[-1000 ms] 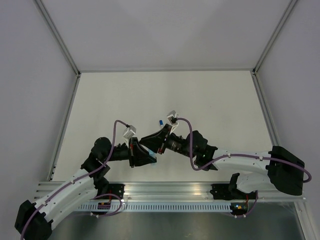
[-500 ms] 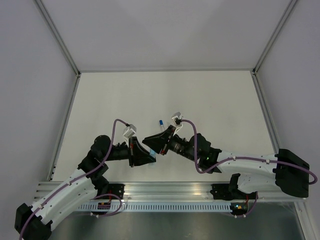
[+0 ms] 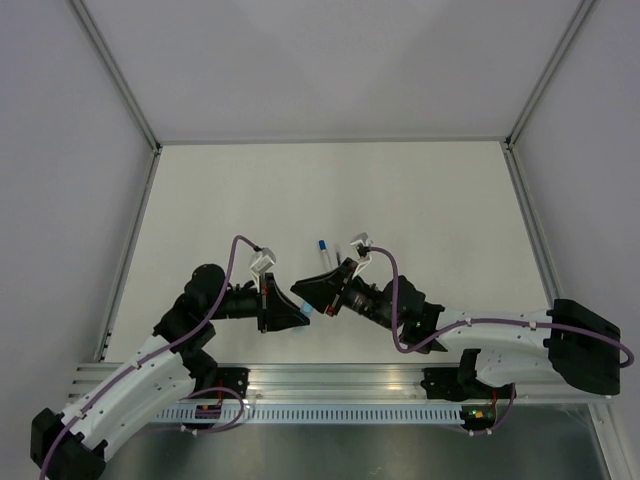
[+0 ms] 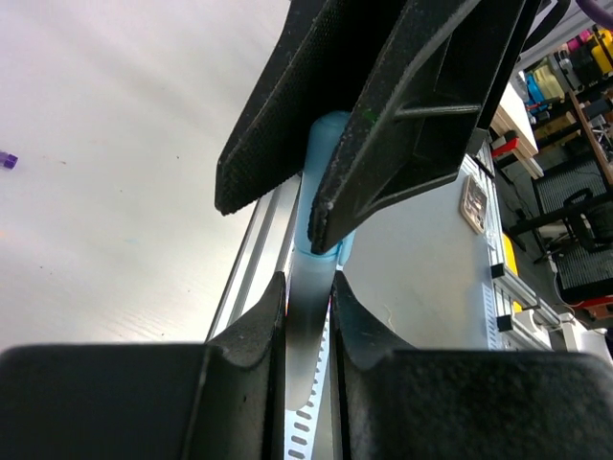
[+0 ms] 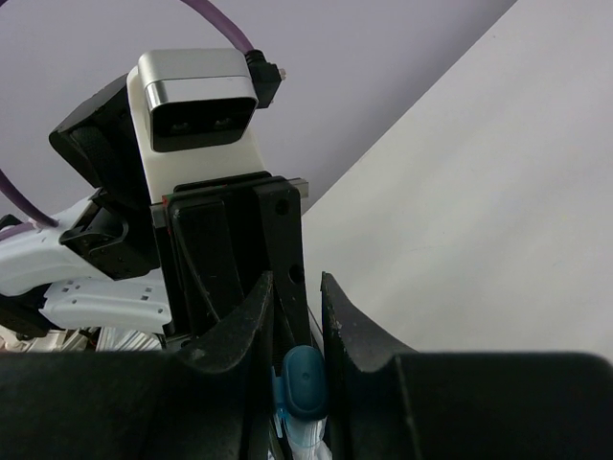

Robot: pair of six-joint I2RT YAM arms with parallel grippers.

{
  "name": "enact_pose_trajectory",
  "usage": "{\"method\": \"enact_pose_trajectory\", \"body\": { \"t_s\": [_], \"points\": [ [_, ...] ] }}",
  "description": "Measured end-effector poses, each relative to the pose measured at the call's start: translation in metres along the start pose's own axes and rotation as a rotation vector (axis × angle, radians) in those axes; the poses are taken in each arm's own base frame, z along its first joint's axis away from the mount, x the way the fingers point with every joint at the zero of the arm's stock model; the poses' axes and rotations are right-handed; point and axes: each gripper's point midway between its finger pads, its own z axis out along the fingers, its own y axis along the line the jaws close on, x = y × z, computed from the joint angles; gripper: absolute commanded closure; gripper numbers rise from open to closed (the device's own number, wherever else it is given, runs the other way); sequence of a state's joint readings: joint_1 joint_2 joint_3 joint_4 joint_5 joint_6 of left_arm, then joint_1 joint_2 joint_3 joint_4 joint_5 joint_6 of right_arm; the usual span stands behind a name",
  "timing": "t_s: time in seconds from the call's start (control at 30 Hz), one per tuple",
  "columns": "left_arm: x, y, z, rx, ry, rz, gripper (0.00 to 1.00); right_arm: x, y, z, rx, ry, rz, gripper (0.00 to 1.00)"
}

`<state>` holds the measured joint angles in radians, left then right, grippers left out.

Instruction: Insert the pens into the pen caps

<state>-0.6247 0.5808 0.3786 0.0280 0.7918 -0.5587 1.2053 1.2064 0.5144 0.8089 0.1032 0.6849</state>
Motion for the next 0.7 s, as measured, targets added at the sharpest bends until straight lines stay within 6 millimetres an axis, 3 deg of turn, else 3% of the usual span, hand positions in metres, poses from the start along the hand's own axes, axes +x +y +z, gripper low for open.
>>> {"method": "enact_pose_trajectory", "body": {
  "t_s": [0.47,0.6,0.7],
  "points": [
    [0.004,0.006,0.001,0.003,0.031,-0.037,0.98,0.012,-0.004,0.013,-0.016,-0.007,-0.002,1.0],
    [0.0,-0.002,-0.003,0.029,0.016,-0.008,0.98,0.006,0.006,0.008,-0.013,-0.013,-0.012,0.76],
    [-0.009,-0.011,-0.005,0.066,-0.018,0.045,0.98,-0.006,0.014,0.0,0.017,-0.024,-0.033,0.68]
  ]
}}
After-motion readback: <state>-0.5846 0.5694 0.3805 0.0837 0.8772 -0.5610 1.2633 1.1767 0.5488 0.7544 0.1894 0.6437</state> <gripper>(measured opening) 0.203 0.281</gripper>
